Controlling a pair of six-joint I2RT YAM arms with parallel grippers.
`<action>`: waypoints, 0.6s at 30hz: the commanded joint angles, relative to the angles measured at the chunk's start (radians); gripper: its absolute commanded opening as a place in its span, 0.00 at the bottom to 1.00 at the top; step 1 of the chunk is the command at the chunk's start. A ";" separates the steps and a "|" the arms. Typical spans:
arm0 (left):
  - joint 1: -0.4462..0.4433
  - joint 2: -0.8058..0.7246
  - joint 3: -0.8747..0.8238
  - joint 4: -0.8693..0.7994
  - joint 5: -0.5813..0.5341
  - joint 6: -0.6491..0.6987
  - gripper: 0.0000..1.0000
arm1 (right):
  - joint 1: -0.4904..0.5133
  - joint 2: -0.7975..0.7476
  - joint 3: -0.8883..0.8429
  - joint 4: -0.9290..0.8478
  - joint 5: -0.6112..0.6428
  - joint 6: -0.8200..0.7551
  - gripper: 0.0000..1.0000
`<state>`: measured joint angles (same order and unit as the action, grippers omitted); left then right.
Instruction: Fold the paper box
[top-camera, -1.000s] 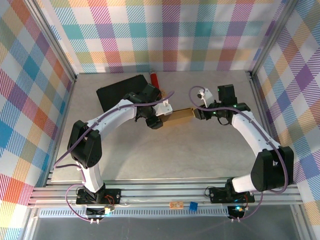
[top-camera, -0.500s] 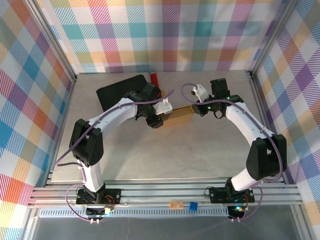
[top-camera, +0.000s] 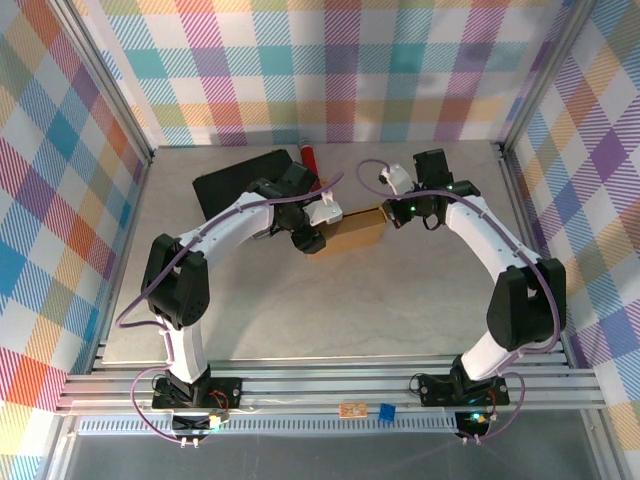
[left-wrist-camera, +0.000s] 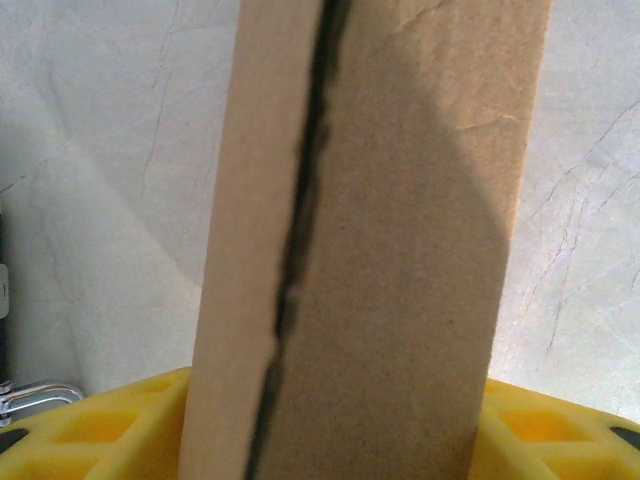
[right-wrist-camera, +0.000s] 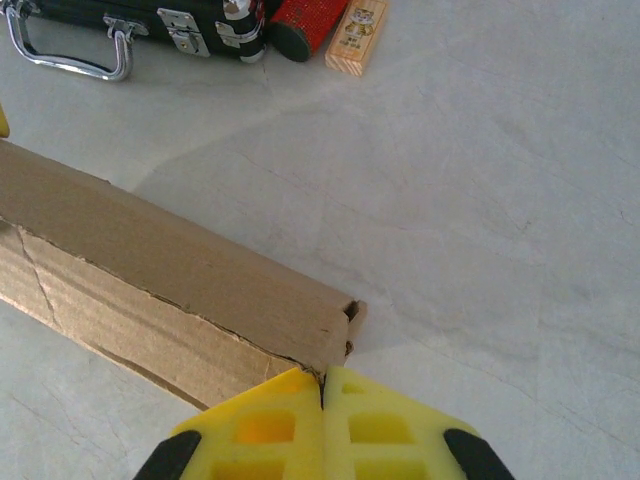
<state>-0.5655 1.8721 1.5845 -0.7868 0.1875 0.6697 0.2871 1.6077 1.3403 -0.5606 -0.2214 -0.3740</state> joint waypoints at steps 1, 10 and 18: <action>0.015 0.009 0.029 -0.016 0.030 -0.013 0.58 | 0.018 0.025 0.068 -0.054 0.008 0.035 0.00; 0.024 0.024 0.046 -0.020 0.038 -0.028 0.57 | 0.026 0.084 0.175 -0.159 0.004 0.130 0.00; 0.034 0.029 0.058 -0.024 0.059 -0.040 0.55 | 0.027 0.118 0.213 -0.199 -0.019 0.202 0.00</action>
<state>-0.5442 1.8912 1.6058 -0.7879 0.2043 0.6426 0.3065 1.7157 1.5223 -0.7200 -0.2024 -0.2199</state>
